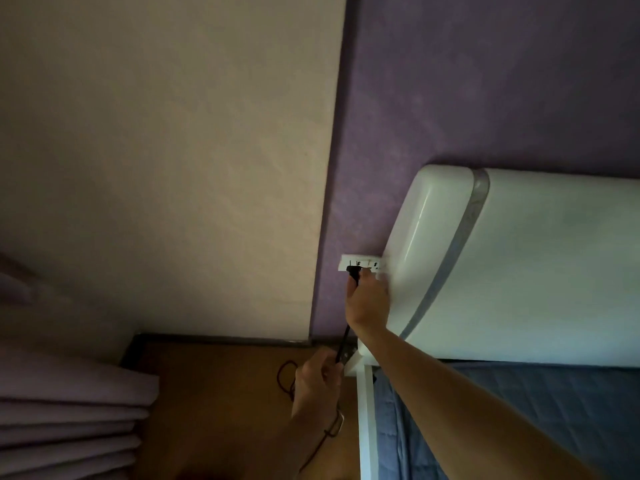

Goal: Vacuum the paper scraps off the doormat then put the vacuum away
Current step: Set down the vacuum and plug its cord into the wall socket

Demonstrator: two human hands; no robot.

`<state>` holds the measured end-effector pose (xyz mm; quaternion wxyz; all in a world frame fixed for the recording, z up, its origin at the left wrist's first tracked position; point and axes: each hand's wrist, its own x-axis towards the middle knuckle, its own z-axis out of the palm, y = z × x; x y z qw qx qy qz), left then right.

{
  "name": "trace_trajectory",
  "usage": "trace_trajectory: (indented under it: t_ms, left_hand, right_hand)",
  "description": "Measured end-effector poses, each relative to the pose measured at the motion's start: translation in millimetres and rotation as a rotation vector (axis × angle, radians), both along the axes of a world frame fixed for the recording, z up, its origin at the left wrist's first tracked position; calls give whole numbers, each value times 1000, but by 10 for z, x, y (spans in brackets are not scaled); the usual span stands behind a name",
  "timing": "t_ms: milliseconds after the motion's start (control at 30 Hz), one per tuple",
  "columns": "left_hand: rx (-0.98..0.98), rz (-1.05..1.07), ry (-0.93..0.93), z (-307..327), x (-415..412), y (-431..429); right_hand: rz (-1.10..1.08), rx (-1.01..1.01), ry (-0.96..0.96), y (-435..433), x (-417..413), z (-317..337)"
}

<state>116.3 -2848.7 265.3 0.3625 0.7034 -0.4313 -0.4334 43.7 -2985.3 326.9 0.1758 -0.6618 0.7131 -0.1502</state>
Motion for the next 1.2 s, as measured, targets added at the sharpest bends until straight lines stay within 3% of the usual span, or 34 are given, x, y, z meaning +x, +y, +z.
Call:
trace_trajectory:
  t_ms: [400,1200]
  left_hand:
    - [-52,-21,-10,-164,-25,-72]
    - [-65,-30,81,-190,-71,-95]
  right_hand:
    - [-147,161,-12,-177,104,-291]
    - [-237,198,-38,-273,152,-407]
